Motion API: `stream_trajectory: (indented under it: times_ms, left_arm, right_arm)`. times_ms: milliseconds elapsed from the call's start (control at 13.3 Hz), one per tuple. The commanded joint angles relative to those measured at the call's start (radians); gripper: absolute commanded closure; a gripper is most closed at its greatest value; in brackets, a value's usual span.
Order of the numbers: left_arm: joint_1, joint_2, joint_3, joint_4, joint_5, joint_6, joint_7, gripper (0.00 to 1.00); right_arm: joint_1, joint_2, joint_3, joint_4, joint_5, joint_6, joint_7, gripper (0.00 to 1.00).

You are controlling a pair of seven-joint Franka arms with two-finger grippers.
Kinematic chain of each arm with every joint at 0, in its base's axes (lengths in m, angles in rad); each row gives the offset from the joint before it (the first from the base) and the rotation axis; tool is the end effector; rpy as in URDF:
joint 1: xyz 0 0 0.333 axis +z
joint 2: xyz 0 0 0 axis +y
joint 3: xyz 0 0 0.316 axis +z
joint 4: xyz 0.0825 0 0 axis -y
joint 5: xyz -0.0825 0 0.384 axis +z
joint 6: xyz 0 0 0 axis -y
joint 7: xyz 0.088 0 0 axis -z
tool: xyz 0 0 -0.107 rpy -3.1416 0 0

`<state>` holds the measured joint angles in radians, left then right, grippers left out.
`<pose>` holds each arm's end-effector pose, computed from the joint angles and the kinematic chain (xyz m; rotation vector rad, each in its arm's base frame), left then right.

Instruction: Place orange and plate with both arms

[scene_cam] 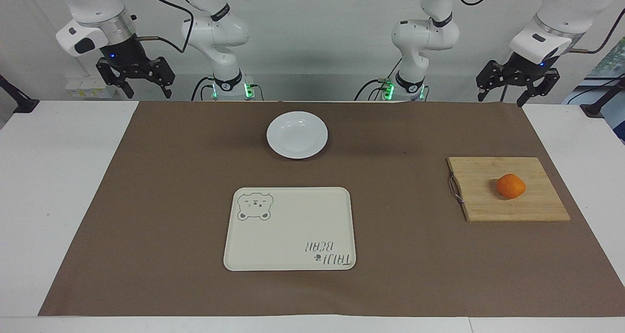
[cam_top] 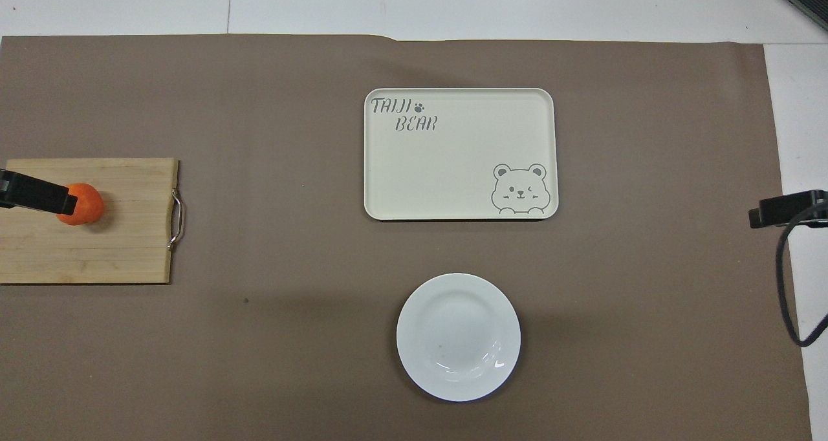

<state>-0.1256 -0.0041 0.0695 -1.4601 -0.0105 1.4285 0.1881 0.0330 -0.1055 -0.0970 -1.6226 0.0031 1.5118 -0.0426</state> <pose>0.5373 -0.0313 0.6659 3.1053 -0.3832 -0.0418 0.5142 -0.0356 0.6512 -3.1278 0.0323 0.0079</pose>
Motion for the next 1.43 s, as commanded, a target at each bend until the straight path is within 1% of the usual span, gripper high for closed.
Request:
stream_trajectory:
  times_ms: [0,1353]
  left_arm:
    - [0.008,-0.013,-0.002,-0.006,-0.016,-0.002,-0.006,0.0]
    - [-0.006,-0.019,-0.008,-0.017,-0.012,0.012,-0.006,0.0]
  right_arm:
    - [0.002,-0.031,0.011,-0.036,-0.032,0.016,0.02,0.0]
    - [-0.007,-0.031,0.013,-0.036,-0.028,0.011,0.02,0.0]
